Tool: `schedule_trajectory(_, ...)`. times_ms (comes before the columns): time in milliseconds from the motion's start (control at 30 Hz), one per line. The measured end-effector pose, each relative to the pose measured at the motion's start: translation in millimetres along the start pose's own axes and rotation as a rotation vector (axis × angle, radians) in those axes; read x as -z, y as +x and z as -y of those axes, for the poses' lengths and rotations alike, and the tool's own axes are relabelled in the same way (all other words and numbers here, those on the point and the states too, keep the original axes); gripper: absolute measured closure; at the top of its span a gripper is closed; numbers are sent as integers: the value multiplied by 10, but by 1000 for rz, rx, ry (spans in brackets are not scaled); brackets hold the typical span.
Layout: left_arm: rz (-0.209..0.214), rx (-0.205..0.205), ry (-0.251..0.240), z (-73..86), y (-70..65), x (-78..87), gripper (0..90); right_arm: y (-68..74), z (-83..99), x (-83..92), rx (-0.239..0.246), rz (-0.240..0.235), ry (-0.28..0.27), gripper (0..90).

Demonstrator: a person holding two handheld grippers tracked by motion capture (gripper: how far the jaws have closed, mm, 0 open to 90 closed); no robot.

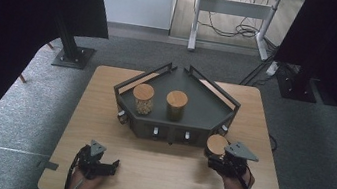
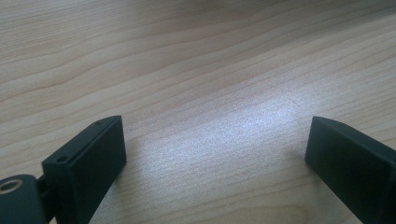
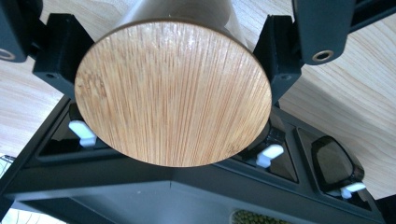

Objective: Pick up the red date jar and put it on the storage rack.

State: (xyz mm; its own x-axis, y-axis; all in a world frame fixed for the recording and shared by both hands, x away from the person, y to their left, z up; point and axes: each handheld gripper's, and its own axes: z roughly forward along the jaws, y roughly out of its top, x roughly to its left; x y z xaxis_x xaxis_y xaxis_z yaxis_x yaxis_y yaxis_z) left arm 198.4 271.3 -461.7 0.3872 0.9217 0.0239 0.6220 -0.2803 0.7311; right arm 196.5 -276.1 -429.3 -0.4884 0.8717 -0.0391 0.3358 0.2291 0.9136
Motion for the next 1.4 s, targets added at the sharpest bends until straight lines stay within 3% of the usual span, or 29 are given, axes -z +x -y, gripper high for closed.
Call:
schedule_trajectory(600,2,-1,0,-1,2,-1,47,9,-230,110,10,-1,-27,246)
schedule_trajectory(1400,5,-2,-1,1,3,-2,46,1,-497,84,27,21,-34,246)
